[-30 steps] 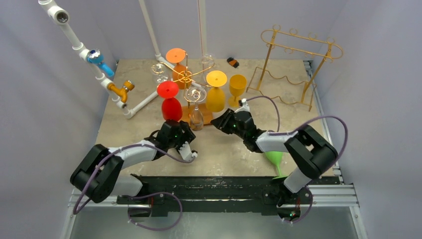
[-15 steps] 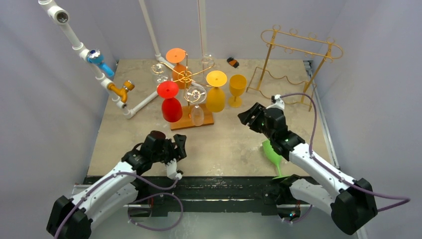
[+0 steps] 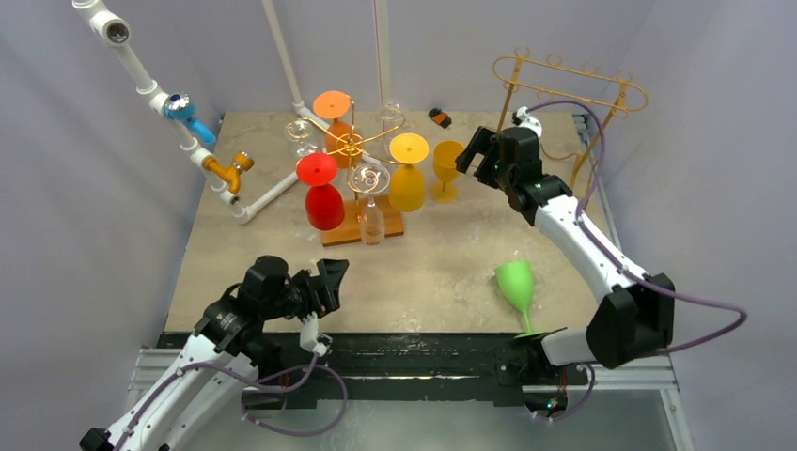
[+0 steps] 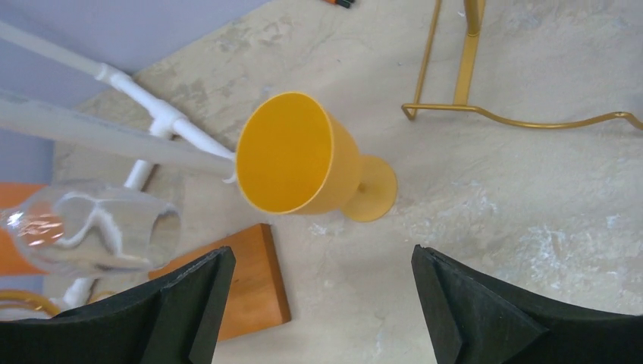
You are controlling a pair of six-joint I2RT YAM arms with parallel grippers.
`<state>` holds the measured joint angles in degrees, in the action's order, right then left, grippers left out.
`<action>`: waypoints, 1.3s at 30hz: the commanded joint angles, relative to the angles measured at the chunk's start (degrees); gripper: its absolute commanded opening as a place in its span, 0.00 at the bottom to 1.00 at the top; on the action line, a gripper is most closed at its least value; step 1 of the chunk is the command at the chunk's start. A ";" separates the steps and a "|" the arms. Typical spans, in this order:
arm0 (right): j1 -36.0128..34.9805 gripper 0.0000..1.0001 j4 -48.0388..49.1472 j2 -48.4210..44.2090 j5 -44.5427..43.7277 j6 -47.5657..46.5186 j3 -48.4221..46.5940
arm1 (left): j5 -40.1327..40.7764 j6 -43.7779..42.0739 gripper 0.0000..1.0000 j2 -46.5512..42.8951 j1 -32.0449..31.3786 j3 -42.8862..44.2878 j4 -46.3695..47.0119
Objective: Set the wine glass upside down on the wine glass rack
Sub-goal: Pick up the wine glass at the center of the board.
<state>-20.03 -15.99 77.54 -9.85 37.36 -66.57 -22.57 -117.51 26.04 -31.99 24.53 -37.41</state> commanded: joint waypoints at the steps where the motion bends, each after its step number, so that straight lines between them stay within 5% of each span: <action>1: 2.29 0.94 -2.85 6.39 0.29 -4.58 -5.85 | -4.93 -15.09 0.88 -2.38 0.17 5.03 -4.84; 8: 2.98 0.79 -4.03 14.31 1.21 -5.96 -11.85 | -6.26 -15.21 0.93 -4.01 0.17 10.79 -5.96; 17: 3.07 0.74 -3.00 18.06 3.05 -5.36 -14.28 | -9.02 -19.08 0.97 -6.18 0.18 15.46 -8.31; 26: 3.01 0.73 -2.22 12.42 4.22 -4.33 -13.67 | -8.70 -18.25 0.98 -7.16 0.17 16.01 -9.33; 39: 3.13 0.65 -4.27 23.88 3.64 -4.80 -20.62 | -11.29 -12.78 1.00 -4.41 0.17 22.07 -1.04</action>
<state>-17.12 -19.79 99.33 -6.37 32.88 -84.33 -28.73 -117.51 19.99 -31.99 41.82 -43.05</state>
